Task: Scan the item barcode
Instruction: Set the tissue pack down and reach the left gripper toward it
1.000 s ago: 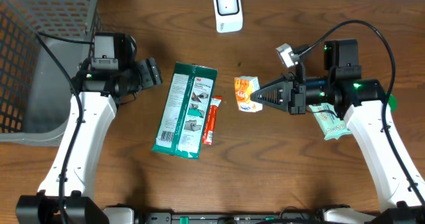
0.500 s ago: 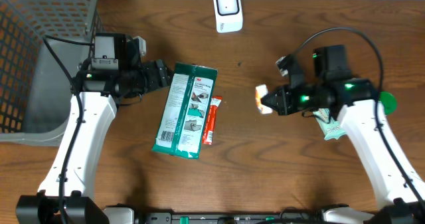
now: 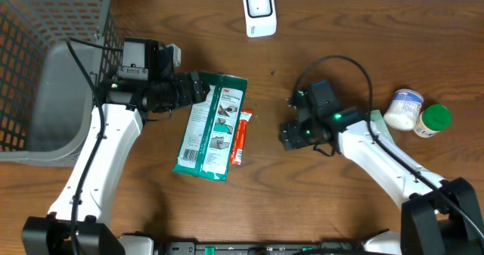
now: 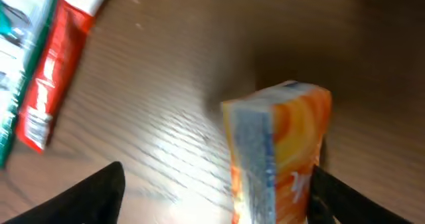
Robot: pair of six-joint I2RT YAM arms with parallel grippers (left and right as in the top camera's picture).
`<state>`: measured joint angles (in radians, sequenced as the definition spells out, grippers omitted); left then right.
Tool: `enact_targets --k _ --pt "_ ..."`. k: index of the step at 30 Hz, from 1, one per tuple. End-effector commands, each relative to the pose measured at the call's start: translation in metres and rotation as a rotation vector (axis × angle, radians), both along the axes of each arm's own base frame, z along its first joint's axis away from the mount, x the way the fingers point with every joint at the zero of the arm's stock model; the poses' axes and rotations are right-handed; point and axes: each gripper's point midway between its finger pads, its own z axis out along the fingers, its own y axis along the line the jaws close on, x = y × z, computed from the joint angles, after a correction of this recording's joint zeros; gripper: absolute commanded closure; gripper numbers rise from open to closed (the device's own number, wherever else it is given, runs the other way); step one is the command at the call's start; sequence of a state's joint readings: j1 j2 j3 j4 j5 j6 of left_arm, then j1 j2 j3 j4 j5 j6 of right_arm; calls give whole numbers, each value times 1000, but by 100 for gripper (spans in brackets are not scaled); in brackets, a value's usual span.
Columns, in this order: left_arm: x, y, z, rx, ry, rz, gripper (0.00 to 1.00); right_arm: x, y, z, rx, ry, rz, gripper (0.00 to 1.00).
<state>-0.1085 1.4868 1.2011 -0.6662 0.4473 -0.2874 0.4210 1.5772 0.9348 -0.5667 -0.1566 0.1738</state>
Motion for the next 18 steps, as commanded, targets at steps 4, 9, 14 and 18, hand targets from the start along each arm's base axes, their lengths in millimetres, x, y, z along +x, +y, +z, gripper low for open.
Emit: enact_targets --k 4,9,14,18 --pt "-4 -6 -8 -6 23 -24 17 20 7 35 157 -21 -70 4" --pt "-8 -15 -8 -4 26 -49 17 23 -8 34 153 -12 -98 33" --pt "-7 -21 -7 0 12 -65 17 17 -5 30 141 2 -81 99" --pt "-9 -27 -7 0 9 -80 17 15 -5 27 117 2 -79 91"
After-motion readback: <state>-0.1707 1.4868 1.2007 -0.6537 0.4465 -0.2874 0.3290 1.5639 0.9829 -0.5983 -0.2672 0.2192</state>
